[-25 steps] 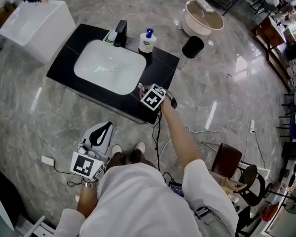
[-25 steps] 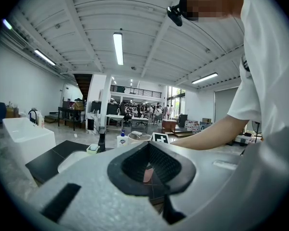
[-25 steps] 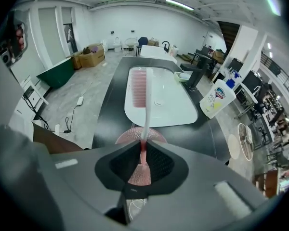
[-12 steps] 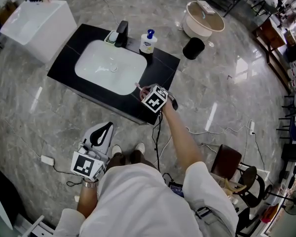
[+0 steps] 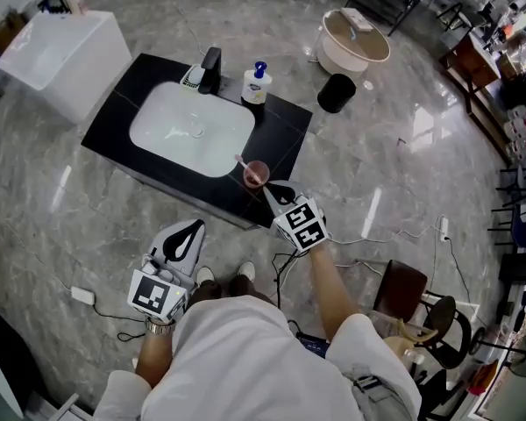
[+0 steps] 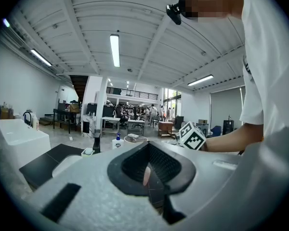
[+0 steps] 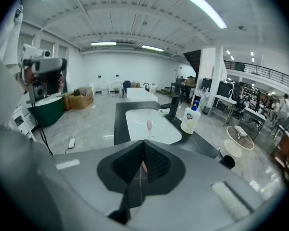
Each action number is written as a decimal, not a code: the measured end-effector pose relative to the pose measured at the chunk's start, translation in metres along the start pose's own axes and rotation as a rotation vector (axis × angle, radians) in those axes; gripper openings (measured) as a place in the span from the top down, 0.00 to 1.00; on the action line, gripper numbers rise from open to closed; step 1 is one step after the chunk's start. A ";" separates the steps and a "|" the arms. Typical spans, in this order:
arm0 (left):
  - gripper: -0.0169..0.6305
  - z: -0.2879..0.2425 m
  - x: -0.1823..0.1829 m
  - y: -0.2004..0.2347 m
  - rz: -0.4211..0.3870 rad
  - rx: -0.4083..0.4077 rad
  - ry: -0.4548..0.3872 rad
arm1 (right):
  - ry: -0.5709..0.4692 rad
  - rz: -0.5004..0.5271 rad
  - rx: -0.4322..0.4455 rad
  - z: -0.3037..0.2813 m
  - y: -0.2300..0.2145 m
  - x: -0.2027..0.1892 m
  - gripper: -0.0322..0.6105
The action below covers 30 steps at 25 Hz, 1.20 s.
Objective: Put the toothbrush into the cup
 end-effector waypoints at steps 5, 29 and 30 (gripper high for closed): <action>0.98 -0.008 0.006 -0.002 -0.015 -0.041 -0.004 | -0.212 -0.123 -0.029 0.064 0.018 0.024 0.93; 0.98 -0.009 0.010 -0.013 -0.034 -0.124 -0.014 | -0.517 -0.143 -0.044 0.152 0.066 0.092 0.93; 0.98 -0.008 0.010 -0.013 -0.036 -0.125 -0.013 | -0.516 -0.142 -0.041 0.151 0.067 0.092 0.93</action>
Point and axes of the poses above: the fingertips, and each gripper's own axes: z backward along the fingers, y to its left, x out of its top, the point moved 4 cm from there along z, backward along the fingers, and after that the axes turned 2 degrees about -y, right-handed, at the moved point
